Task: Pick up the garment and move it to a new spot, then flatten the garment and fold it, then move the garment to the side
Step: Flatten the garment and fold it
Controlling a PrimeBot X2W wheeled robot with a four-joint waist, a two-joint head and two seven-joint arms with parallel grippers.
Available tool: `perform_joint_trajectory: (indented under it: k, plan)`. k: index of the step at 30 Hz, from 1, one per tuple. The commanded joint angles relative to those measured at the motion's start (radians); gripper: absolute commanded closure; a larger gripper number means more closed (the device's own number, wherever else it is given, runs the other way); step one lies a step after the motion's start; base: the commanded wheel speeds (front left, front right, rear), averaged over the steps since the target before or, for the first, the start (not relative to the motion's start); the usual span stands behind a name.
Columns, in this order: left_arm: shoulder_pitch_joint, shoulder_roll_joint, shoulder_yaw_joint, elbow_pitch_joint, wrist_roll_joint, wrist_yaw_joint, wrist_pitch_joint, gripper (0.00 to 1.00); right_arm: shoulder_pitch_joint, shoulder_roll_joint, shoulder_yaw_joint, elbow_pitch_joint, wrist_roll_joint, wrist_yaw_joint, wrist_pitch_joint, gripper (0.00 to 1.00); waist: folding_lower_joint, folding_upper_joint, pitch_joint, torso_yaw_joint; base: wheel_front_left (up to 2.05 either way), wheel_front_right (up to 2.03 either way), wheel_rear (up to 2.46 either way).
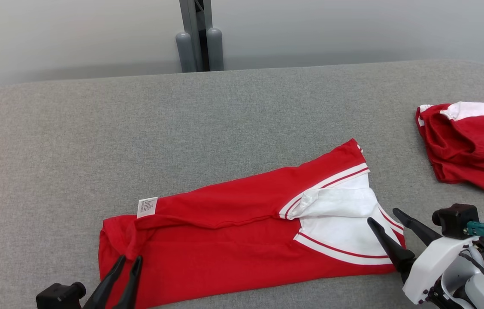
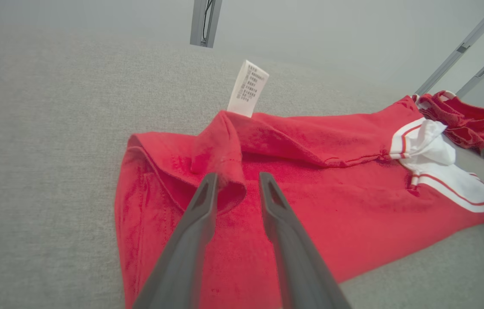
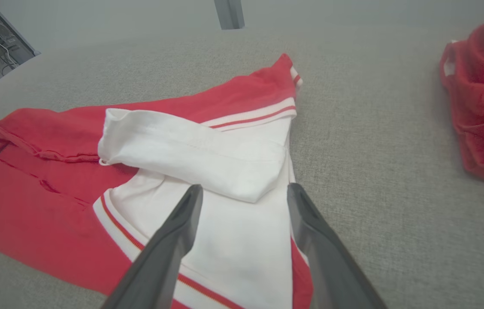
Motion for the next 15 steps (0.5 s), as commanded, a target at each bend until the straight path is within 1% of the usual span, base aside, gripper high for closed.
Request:
perform_joint_trajectory:
  k: [1, 2, 4, 6, 8, 9, 15]
  plan:
    - [0.012, -0.001, 0.003, -0.011, -0.002, 0.009, -0.007, 0.5, 0.017, 0.0, -0.008, 0.002, -0.002, 0.0, -0.007, 0.0, 0.0, 0.0, -0.006, -0.003, 0.0, 0.0, 0.0]
    - [0.02, -0.002, 0.008, -0.017, -0.005, 0.016, -0.009, 0.45, 0.025, -0.001, -0.012, 0.003, 0.0, 0.0, -0.008, 0.0, 0.0, 0.0, -0.009, -0.004, 0.0, 0.0, 0.0]
    - [0.039, -0.002, 0.015, -0.033, -0.008, 0.026, -0.014, 0.32, 0.04, -0.004, -0.017, -0.002, 0.004, 0.0, -0.006, 0.0, 0.0, 0.0, -0.016, -0.006, 0.0, 0.0, 0.0]
    - [0.056, 0.003, 0.02, -0.051, 0.002, 0.038, -0.019, 0.15, 0.056, -0.006, -0.03, -0.008, 0.01, 0.0, -0.008, 0.0, 0.0, 0.0, -0.025, -0.009, 0.0, 0.0, 0.0]
    - [0.071, 0.005, 0.026, -0.072, 0.011, 0.05, -0.024, 0.02, 0.068, -0.005, -0.043, -0.014, 0.011, 0.0, -0.011, 0.0, 0.0, 0.0, -0.036, -0.012, 0.0, 0.0, 0.0]
    - [0.078, 0.005, 0.03, -0.082, 0.013, 0.055, -0.026, 0.0, 0.073, -0.004, -0.051, -0.018, 0.01, 0.0, -0.014, 0.0, 0.0, 0.0, -0.042, -0.012, 0.0, 0.0, 0.0]
    - [0.088, 0.006, 0.047, -0.138, 0.03, 0.086, -0.033, 0.0, 0.083, 0.006, -0.092, -0.069, -0.014, 0.0, -0.01, 0.0, 0.0, 0.0, -0.087, -0.009, 0.0, 0.0, 0.0]
